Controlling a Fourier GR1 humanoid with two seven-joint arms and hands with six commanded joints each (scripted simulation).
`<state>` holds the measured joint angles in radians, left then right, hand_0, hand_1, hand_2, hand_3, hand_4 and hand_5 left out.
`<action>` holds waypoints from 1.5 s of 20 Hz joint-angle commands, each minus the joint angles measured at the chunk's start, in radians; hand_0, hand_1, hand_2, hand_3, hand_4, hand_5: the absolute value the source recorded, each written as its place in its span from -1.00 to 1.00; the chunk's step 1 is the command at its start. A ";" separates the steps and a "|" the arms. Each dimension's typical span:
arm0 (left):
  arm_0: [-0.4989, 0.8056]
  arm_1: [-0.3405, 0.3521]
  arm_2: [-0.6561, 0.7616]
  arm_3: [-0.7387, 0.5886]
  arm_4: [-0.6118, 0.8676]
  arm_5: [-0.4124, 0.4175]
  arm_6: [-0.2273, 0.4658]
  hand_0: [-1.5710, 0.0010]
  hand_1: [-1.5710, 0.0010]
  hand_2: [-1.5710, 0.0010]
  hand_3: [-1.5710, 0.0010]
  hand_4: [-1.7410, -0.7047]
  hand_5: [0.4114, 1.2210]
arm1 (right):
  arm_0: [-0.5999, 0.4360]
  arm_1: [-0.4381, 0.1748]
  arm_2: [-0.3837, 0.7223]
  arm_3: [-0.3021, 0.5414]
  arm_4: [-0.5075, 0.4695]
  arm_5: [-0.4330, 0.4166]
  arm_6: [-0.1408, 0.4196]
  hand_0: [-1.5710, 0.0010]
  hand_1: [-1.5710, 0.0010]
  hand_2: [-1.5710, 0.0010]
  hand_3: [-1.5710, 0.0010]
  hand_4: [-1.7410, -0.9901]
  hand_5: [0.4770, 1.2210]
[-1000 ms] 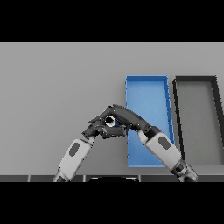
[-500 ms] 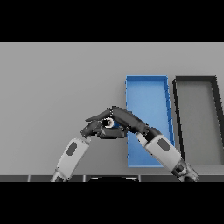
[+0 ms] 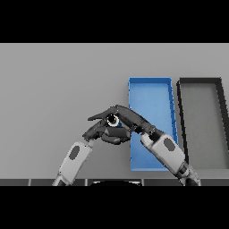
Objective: Pick up the blue pipe and place it into the blue bin.
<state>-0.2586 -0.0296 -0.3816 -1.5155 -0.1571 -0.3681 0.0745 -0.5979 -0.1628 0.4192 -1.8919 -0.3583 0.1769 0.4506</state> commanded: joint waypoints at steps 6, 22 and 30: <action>-0.006 0.016 0.007 0.001 0.008 -0.018 0.018 0.99 0.99 0.99 0.99 0.61 -0.93 | -0.259 -0.050 -0.172 0.036 -0.239 -0.044 0.091 -1.00 -1.00 -1.00 -1.00 -1.00 1.00; 0.003 0.024 -0.007 -0.016 -0.020 -0.004 0.025 1.00 1.00 1.00 1.00 0.69 -0.98 | -0.192 -0.345 -0.480 0.273 -0.166 -0.162 0.103 -1.00 -1.00 -1.00 -1.00 -1.00 1.00; 0.038 0.029 -0.007 -0.046 0.000 -0.007 0.027 1.00 1.00 1.00 1.00 0.66 -0.96 | 0.155 -0.347 -0.436 0.144 -0.118 -0.269 0.159 -1.00 -1.00 -1.00 -1.00 -1.00 1.00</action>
<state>-0.2201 -0.0004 -0.3882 -1.5618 -0.1567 -0.3752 0.1011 -0.4425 -0.5098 -0.0167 -1.7472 -0.4779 -0.0912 0.6095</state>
